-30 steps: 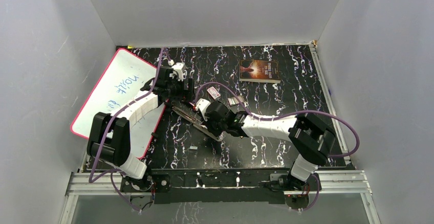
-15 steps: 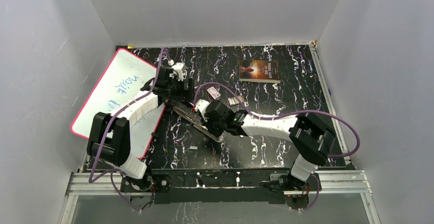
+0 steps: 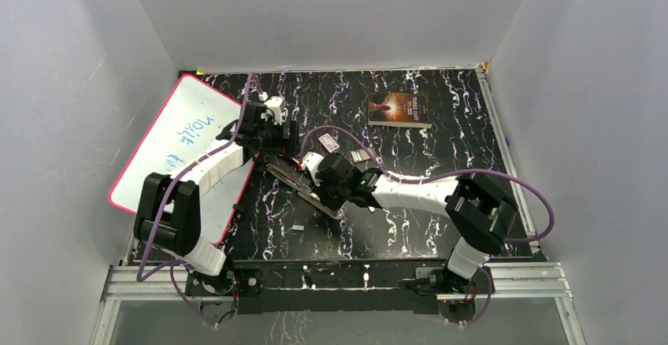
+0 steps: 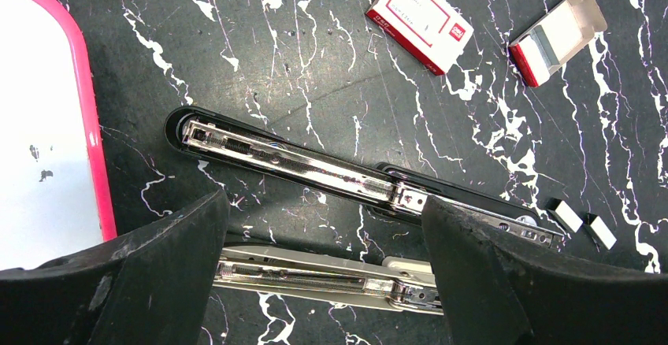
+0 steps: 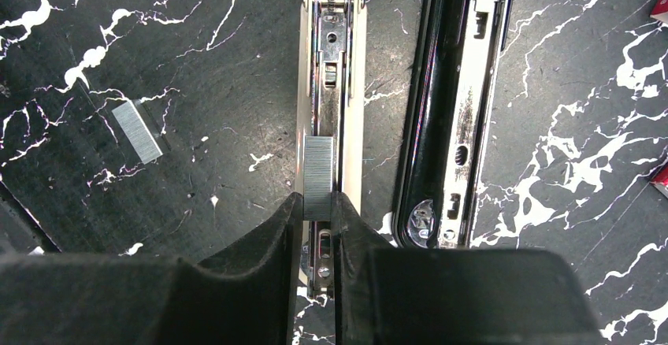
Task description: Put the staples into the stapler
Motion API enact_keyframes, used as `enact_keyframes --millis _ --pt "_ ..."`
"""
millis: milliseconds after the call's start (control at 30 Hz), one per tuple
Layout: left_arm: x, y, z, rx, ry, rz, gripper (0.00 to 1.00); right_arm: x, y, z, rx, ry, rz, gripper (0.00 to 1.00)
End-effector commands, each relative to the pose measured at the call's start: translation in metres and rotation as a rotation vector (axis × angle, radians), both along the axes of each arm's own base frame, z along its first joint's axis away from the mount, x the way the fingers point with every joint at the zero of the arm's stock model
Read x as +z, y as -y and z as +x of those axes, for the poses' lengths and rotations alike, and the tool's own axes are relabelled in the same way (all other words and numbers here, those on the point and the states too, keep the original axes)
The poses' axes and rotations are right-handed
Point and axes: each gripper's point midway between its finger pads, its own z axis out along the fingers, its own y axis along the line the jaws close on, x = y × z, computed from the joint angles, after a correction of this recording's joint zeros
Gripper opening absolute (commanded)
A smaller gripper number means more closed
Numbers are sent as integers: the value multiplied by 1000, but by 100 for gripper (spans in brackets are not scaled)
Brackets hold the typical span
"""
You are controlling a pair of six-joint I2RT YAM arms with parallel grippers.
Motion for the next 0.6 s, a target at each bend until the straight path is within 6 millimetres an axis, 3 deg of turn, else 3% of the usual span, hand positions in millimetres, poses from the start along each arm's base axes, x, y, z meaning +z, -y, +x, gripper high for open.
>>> enact_keyframes --millis 0,200,567 --pt "12 -1 7 -2 28 3 92 18 -9 4 -12 -4 73 26" --pt "13 0 7 -3 31 1 92 25 -11 6 -25 -11 110 36" --pt "13 -1 7 -2 32 2 92 40 -9 13 -56 29 160 37"
